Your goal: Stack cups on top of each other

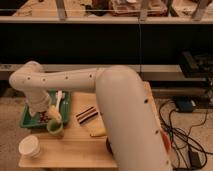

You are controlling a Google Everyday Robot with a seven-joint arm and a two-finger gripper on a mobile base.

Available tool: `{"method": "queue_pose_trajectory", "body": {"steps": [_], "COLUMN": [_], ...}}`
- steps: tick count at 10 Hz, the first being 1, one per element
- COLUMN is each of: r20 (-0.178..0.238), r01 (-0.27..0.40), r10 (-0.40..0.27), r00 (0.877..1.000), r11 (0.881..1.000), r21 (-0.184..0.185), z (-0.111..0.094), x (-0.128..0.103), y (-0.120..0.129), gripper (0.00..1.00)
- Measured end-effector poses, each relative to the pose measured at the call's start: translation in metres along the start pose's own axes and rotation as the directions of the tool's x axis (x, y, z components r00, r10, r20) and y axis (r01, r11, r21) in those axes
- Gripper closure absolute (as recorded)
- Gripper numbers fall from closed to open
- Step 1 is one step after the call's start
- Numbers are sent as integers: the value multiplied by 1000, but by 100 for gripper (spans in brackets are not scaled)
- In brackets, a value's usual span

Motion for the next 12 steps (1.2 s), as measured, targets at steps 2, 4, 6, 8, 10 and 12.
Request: {"method": "queue_pose_trajectory", "body": {"steps": [2,4,6,8,10,12], "r20": [-36,-48,-30,-27,-12,8], "r01": [30,45,38,41,57,82], "r10": [-27,-38,-33,-37,-56,-88], "r00": [999,998,999,999,998,996], "r11": [995,985,980,980,973,952], "r21": [96,167,195,195,223,296], "z": [4,12,18,18,19,27], "x": [3,12,16,14,13,11], "y": [38,75,91,89,91,96], "gripper": [20,20,20,20,20,20]}}
